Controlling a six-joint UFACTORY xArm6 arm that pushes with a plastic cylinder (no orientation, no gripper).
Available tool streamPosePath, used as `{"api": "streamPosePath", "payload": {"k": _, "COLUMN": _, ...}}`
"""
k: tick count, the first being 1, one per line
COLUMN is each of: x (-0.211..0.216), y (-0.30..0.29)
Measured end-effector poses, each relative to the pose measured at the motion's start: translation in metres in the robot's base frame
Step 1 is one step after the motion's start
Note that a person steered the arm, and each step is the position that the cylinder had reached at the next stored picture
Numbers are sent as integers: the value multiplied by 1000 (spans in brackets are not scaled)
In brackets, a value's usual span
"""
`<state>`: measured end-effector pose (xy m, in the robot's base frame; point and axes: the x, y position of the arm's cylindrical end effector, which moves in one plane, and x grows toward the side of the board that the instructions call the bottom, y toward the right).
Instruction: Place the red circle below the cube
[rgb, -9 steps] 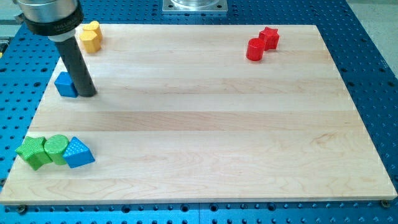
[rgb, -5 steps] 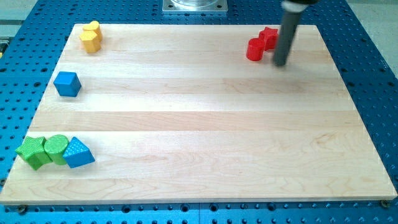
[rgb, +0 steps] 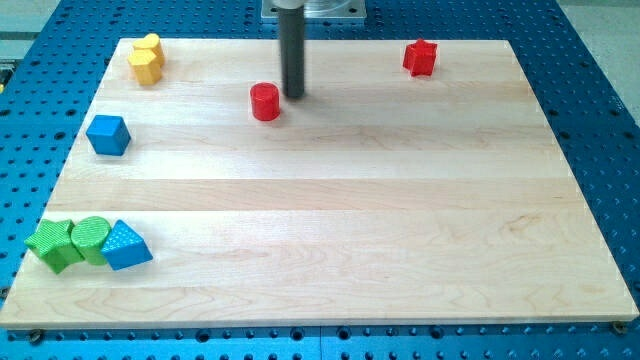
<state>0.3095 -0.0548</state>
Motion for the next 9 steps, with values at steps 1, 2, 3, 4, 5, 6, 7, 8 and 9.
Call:
{"api": "streamPosePath", "payload": {"k": 1, "x": 52, "y": -31}}
{"api": "streamPosePath", "payload": {"k": 2, "x": 62, "y": -45}}
{"api": "streamPosePath", "payload": {"k": 3, "x": 53, "y": 11}}
{"api": "streamPosePath", "payload": {"k": 4, "x": 84, "y": -21}}
{"api": "streamPosePath", "payload": {"k": 5, "x": 100, "y": -102}}
{"api": "streamPosePath", "payload": {"k": 6, "x": 79, "y": -123}}
{"api": "streamPosePath", "payload": {"k": 7, "x": 107, "y": -132}}
{"api": "streamPosePath", "payload": {"k": 8, "x": 116, "y": -114}}
{"api": "streamPosePath", "payload": {"k": 9, "x": 125, "y": -142}}
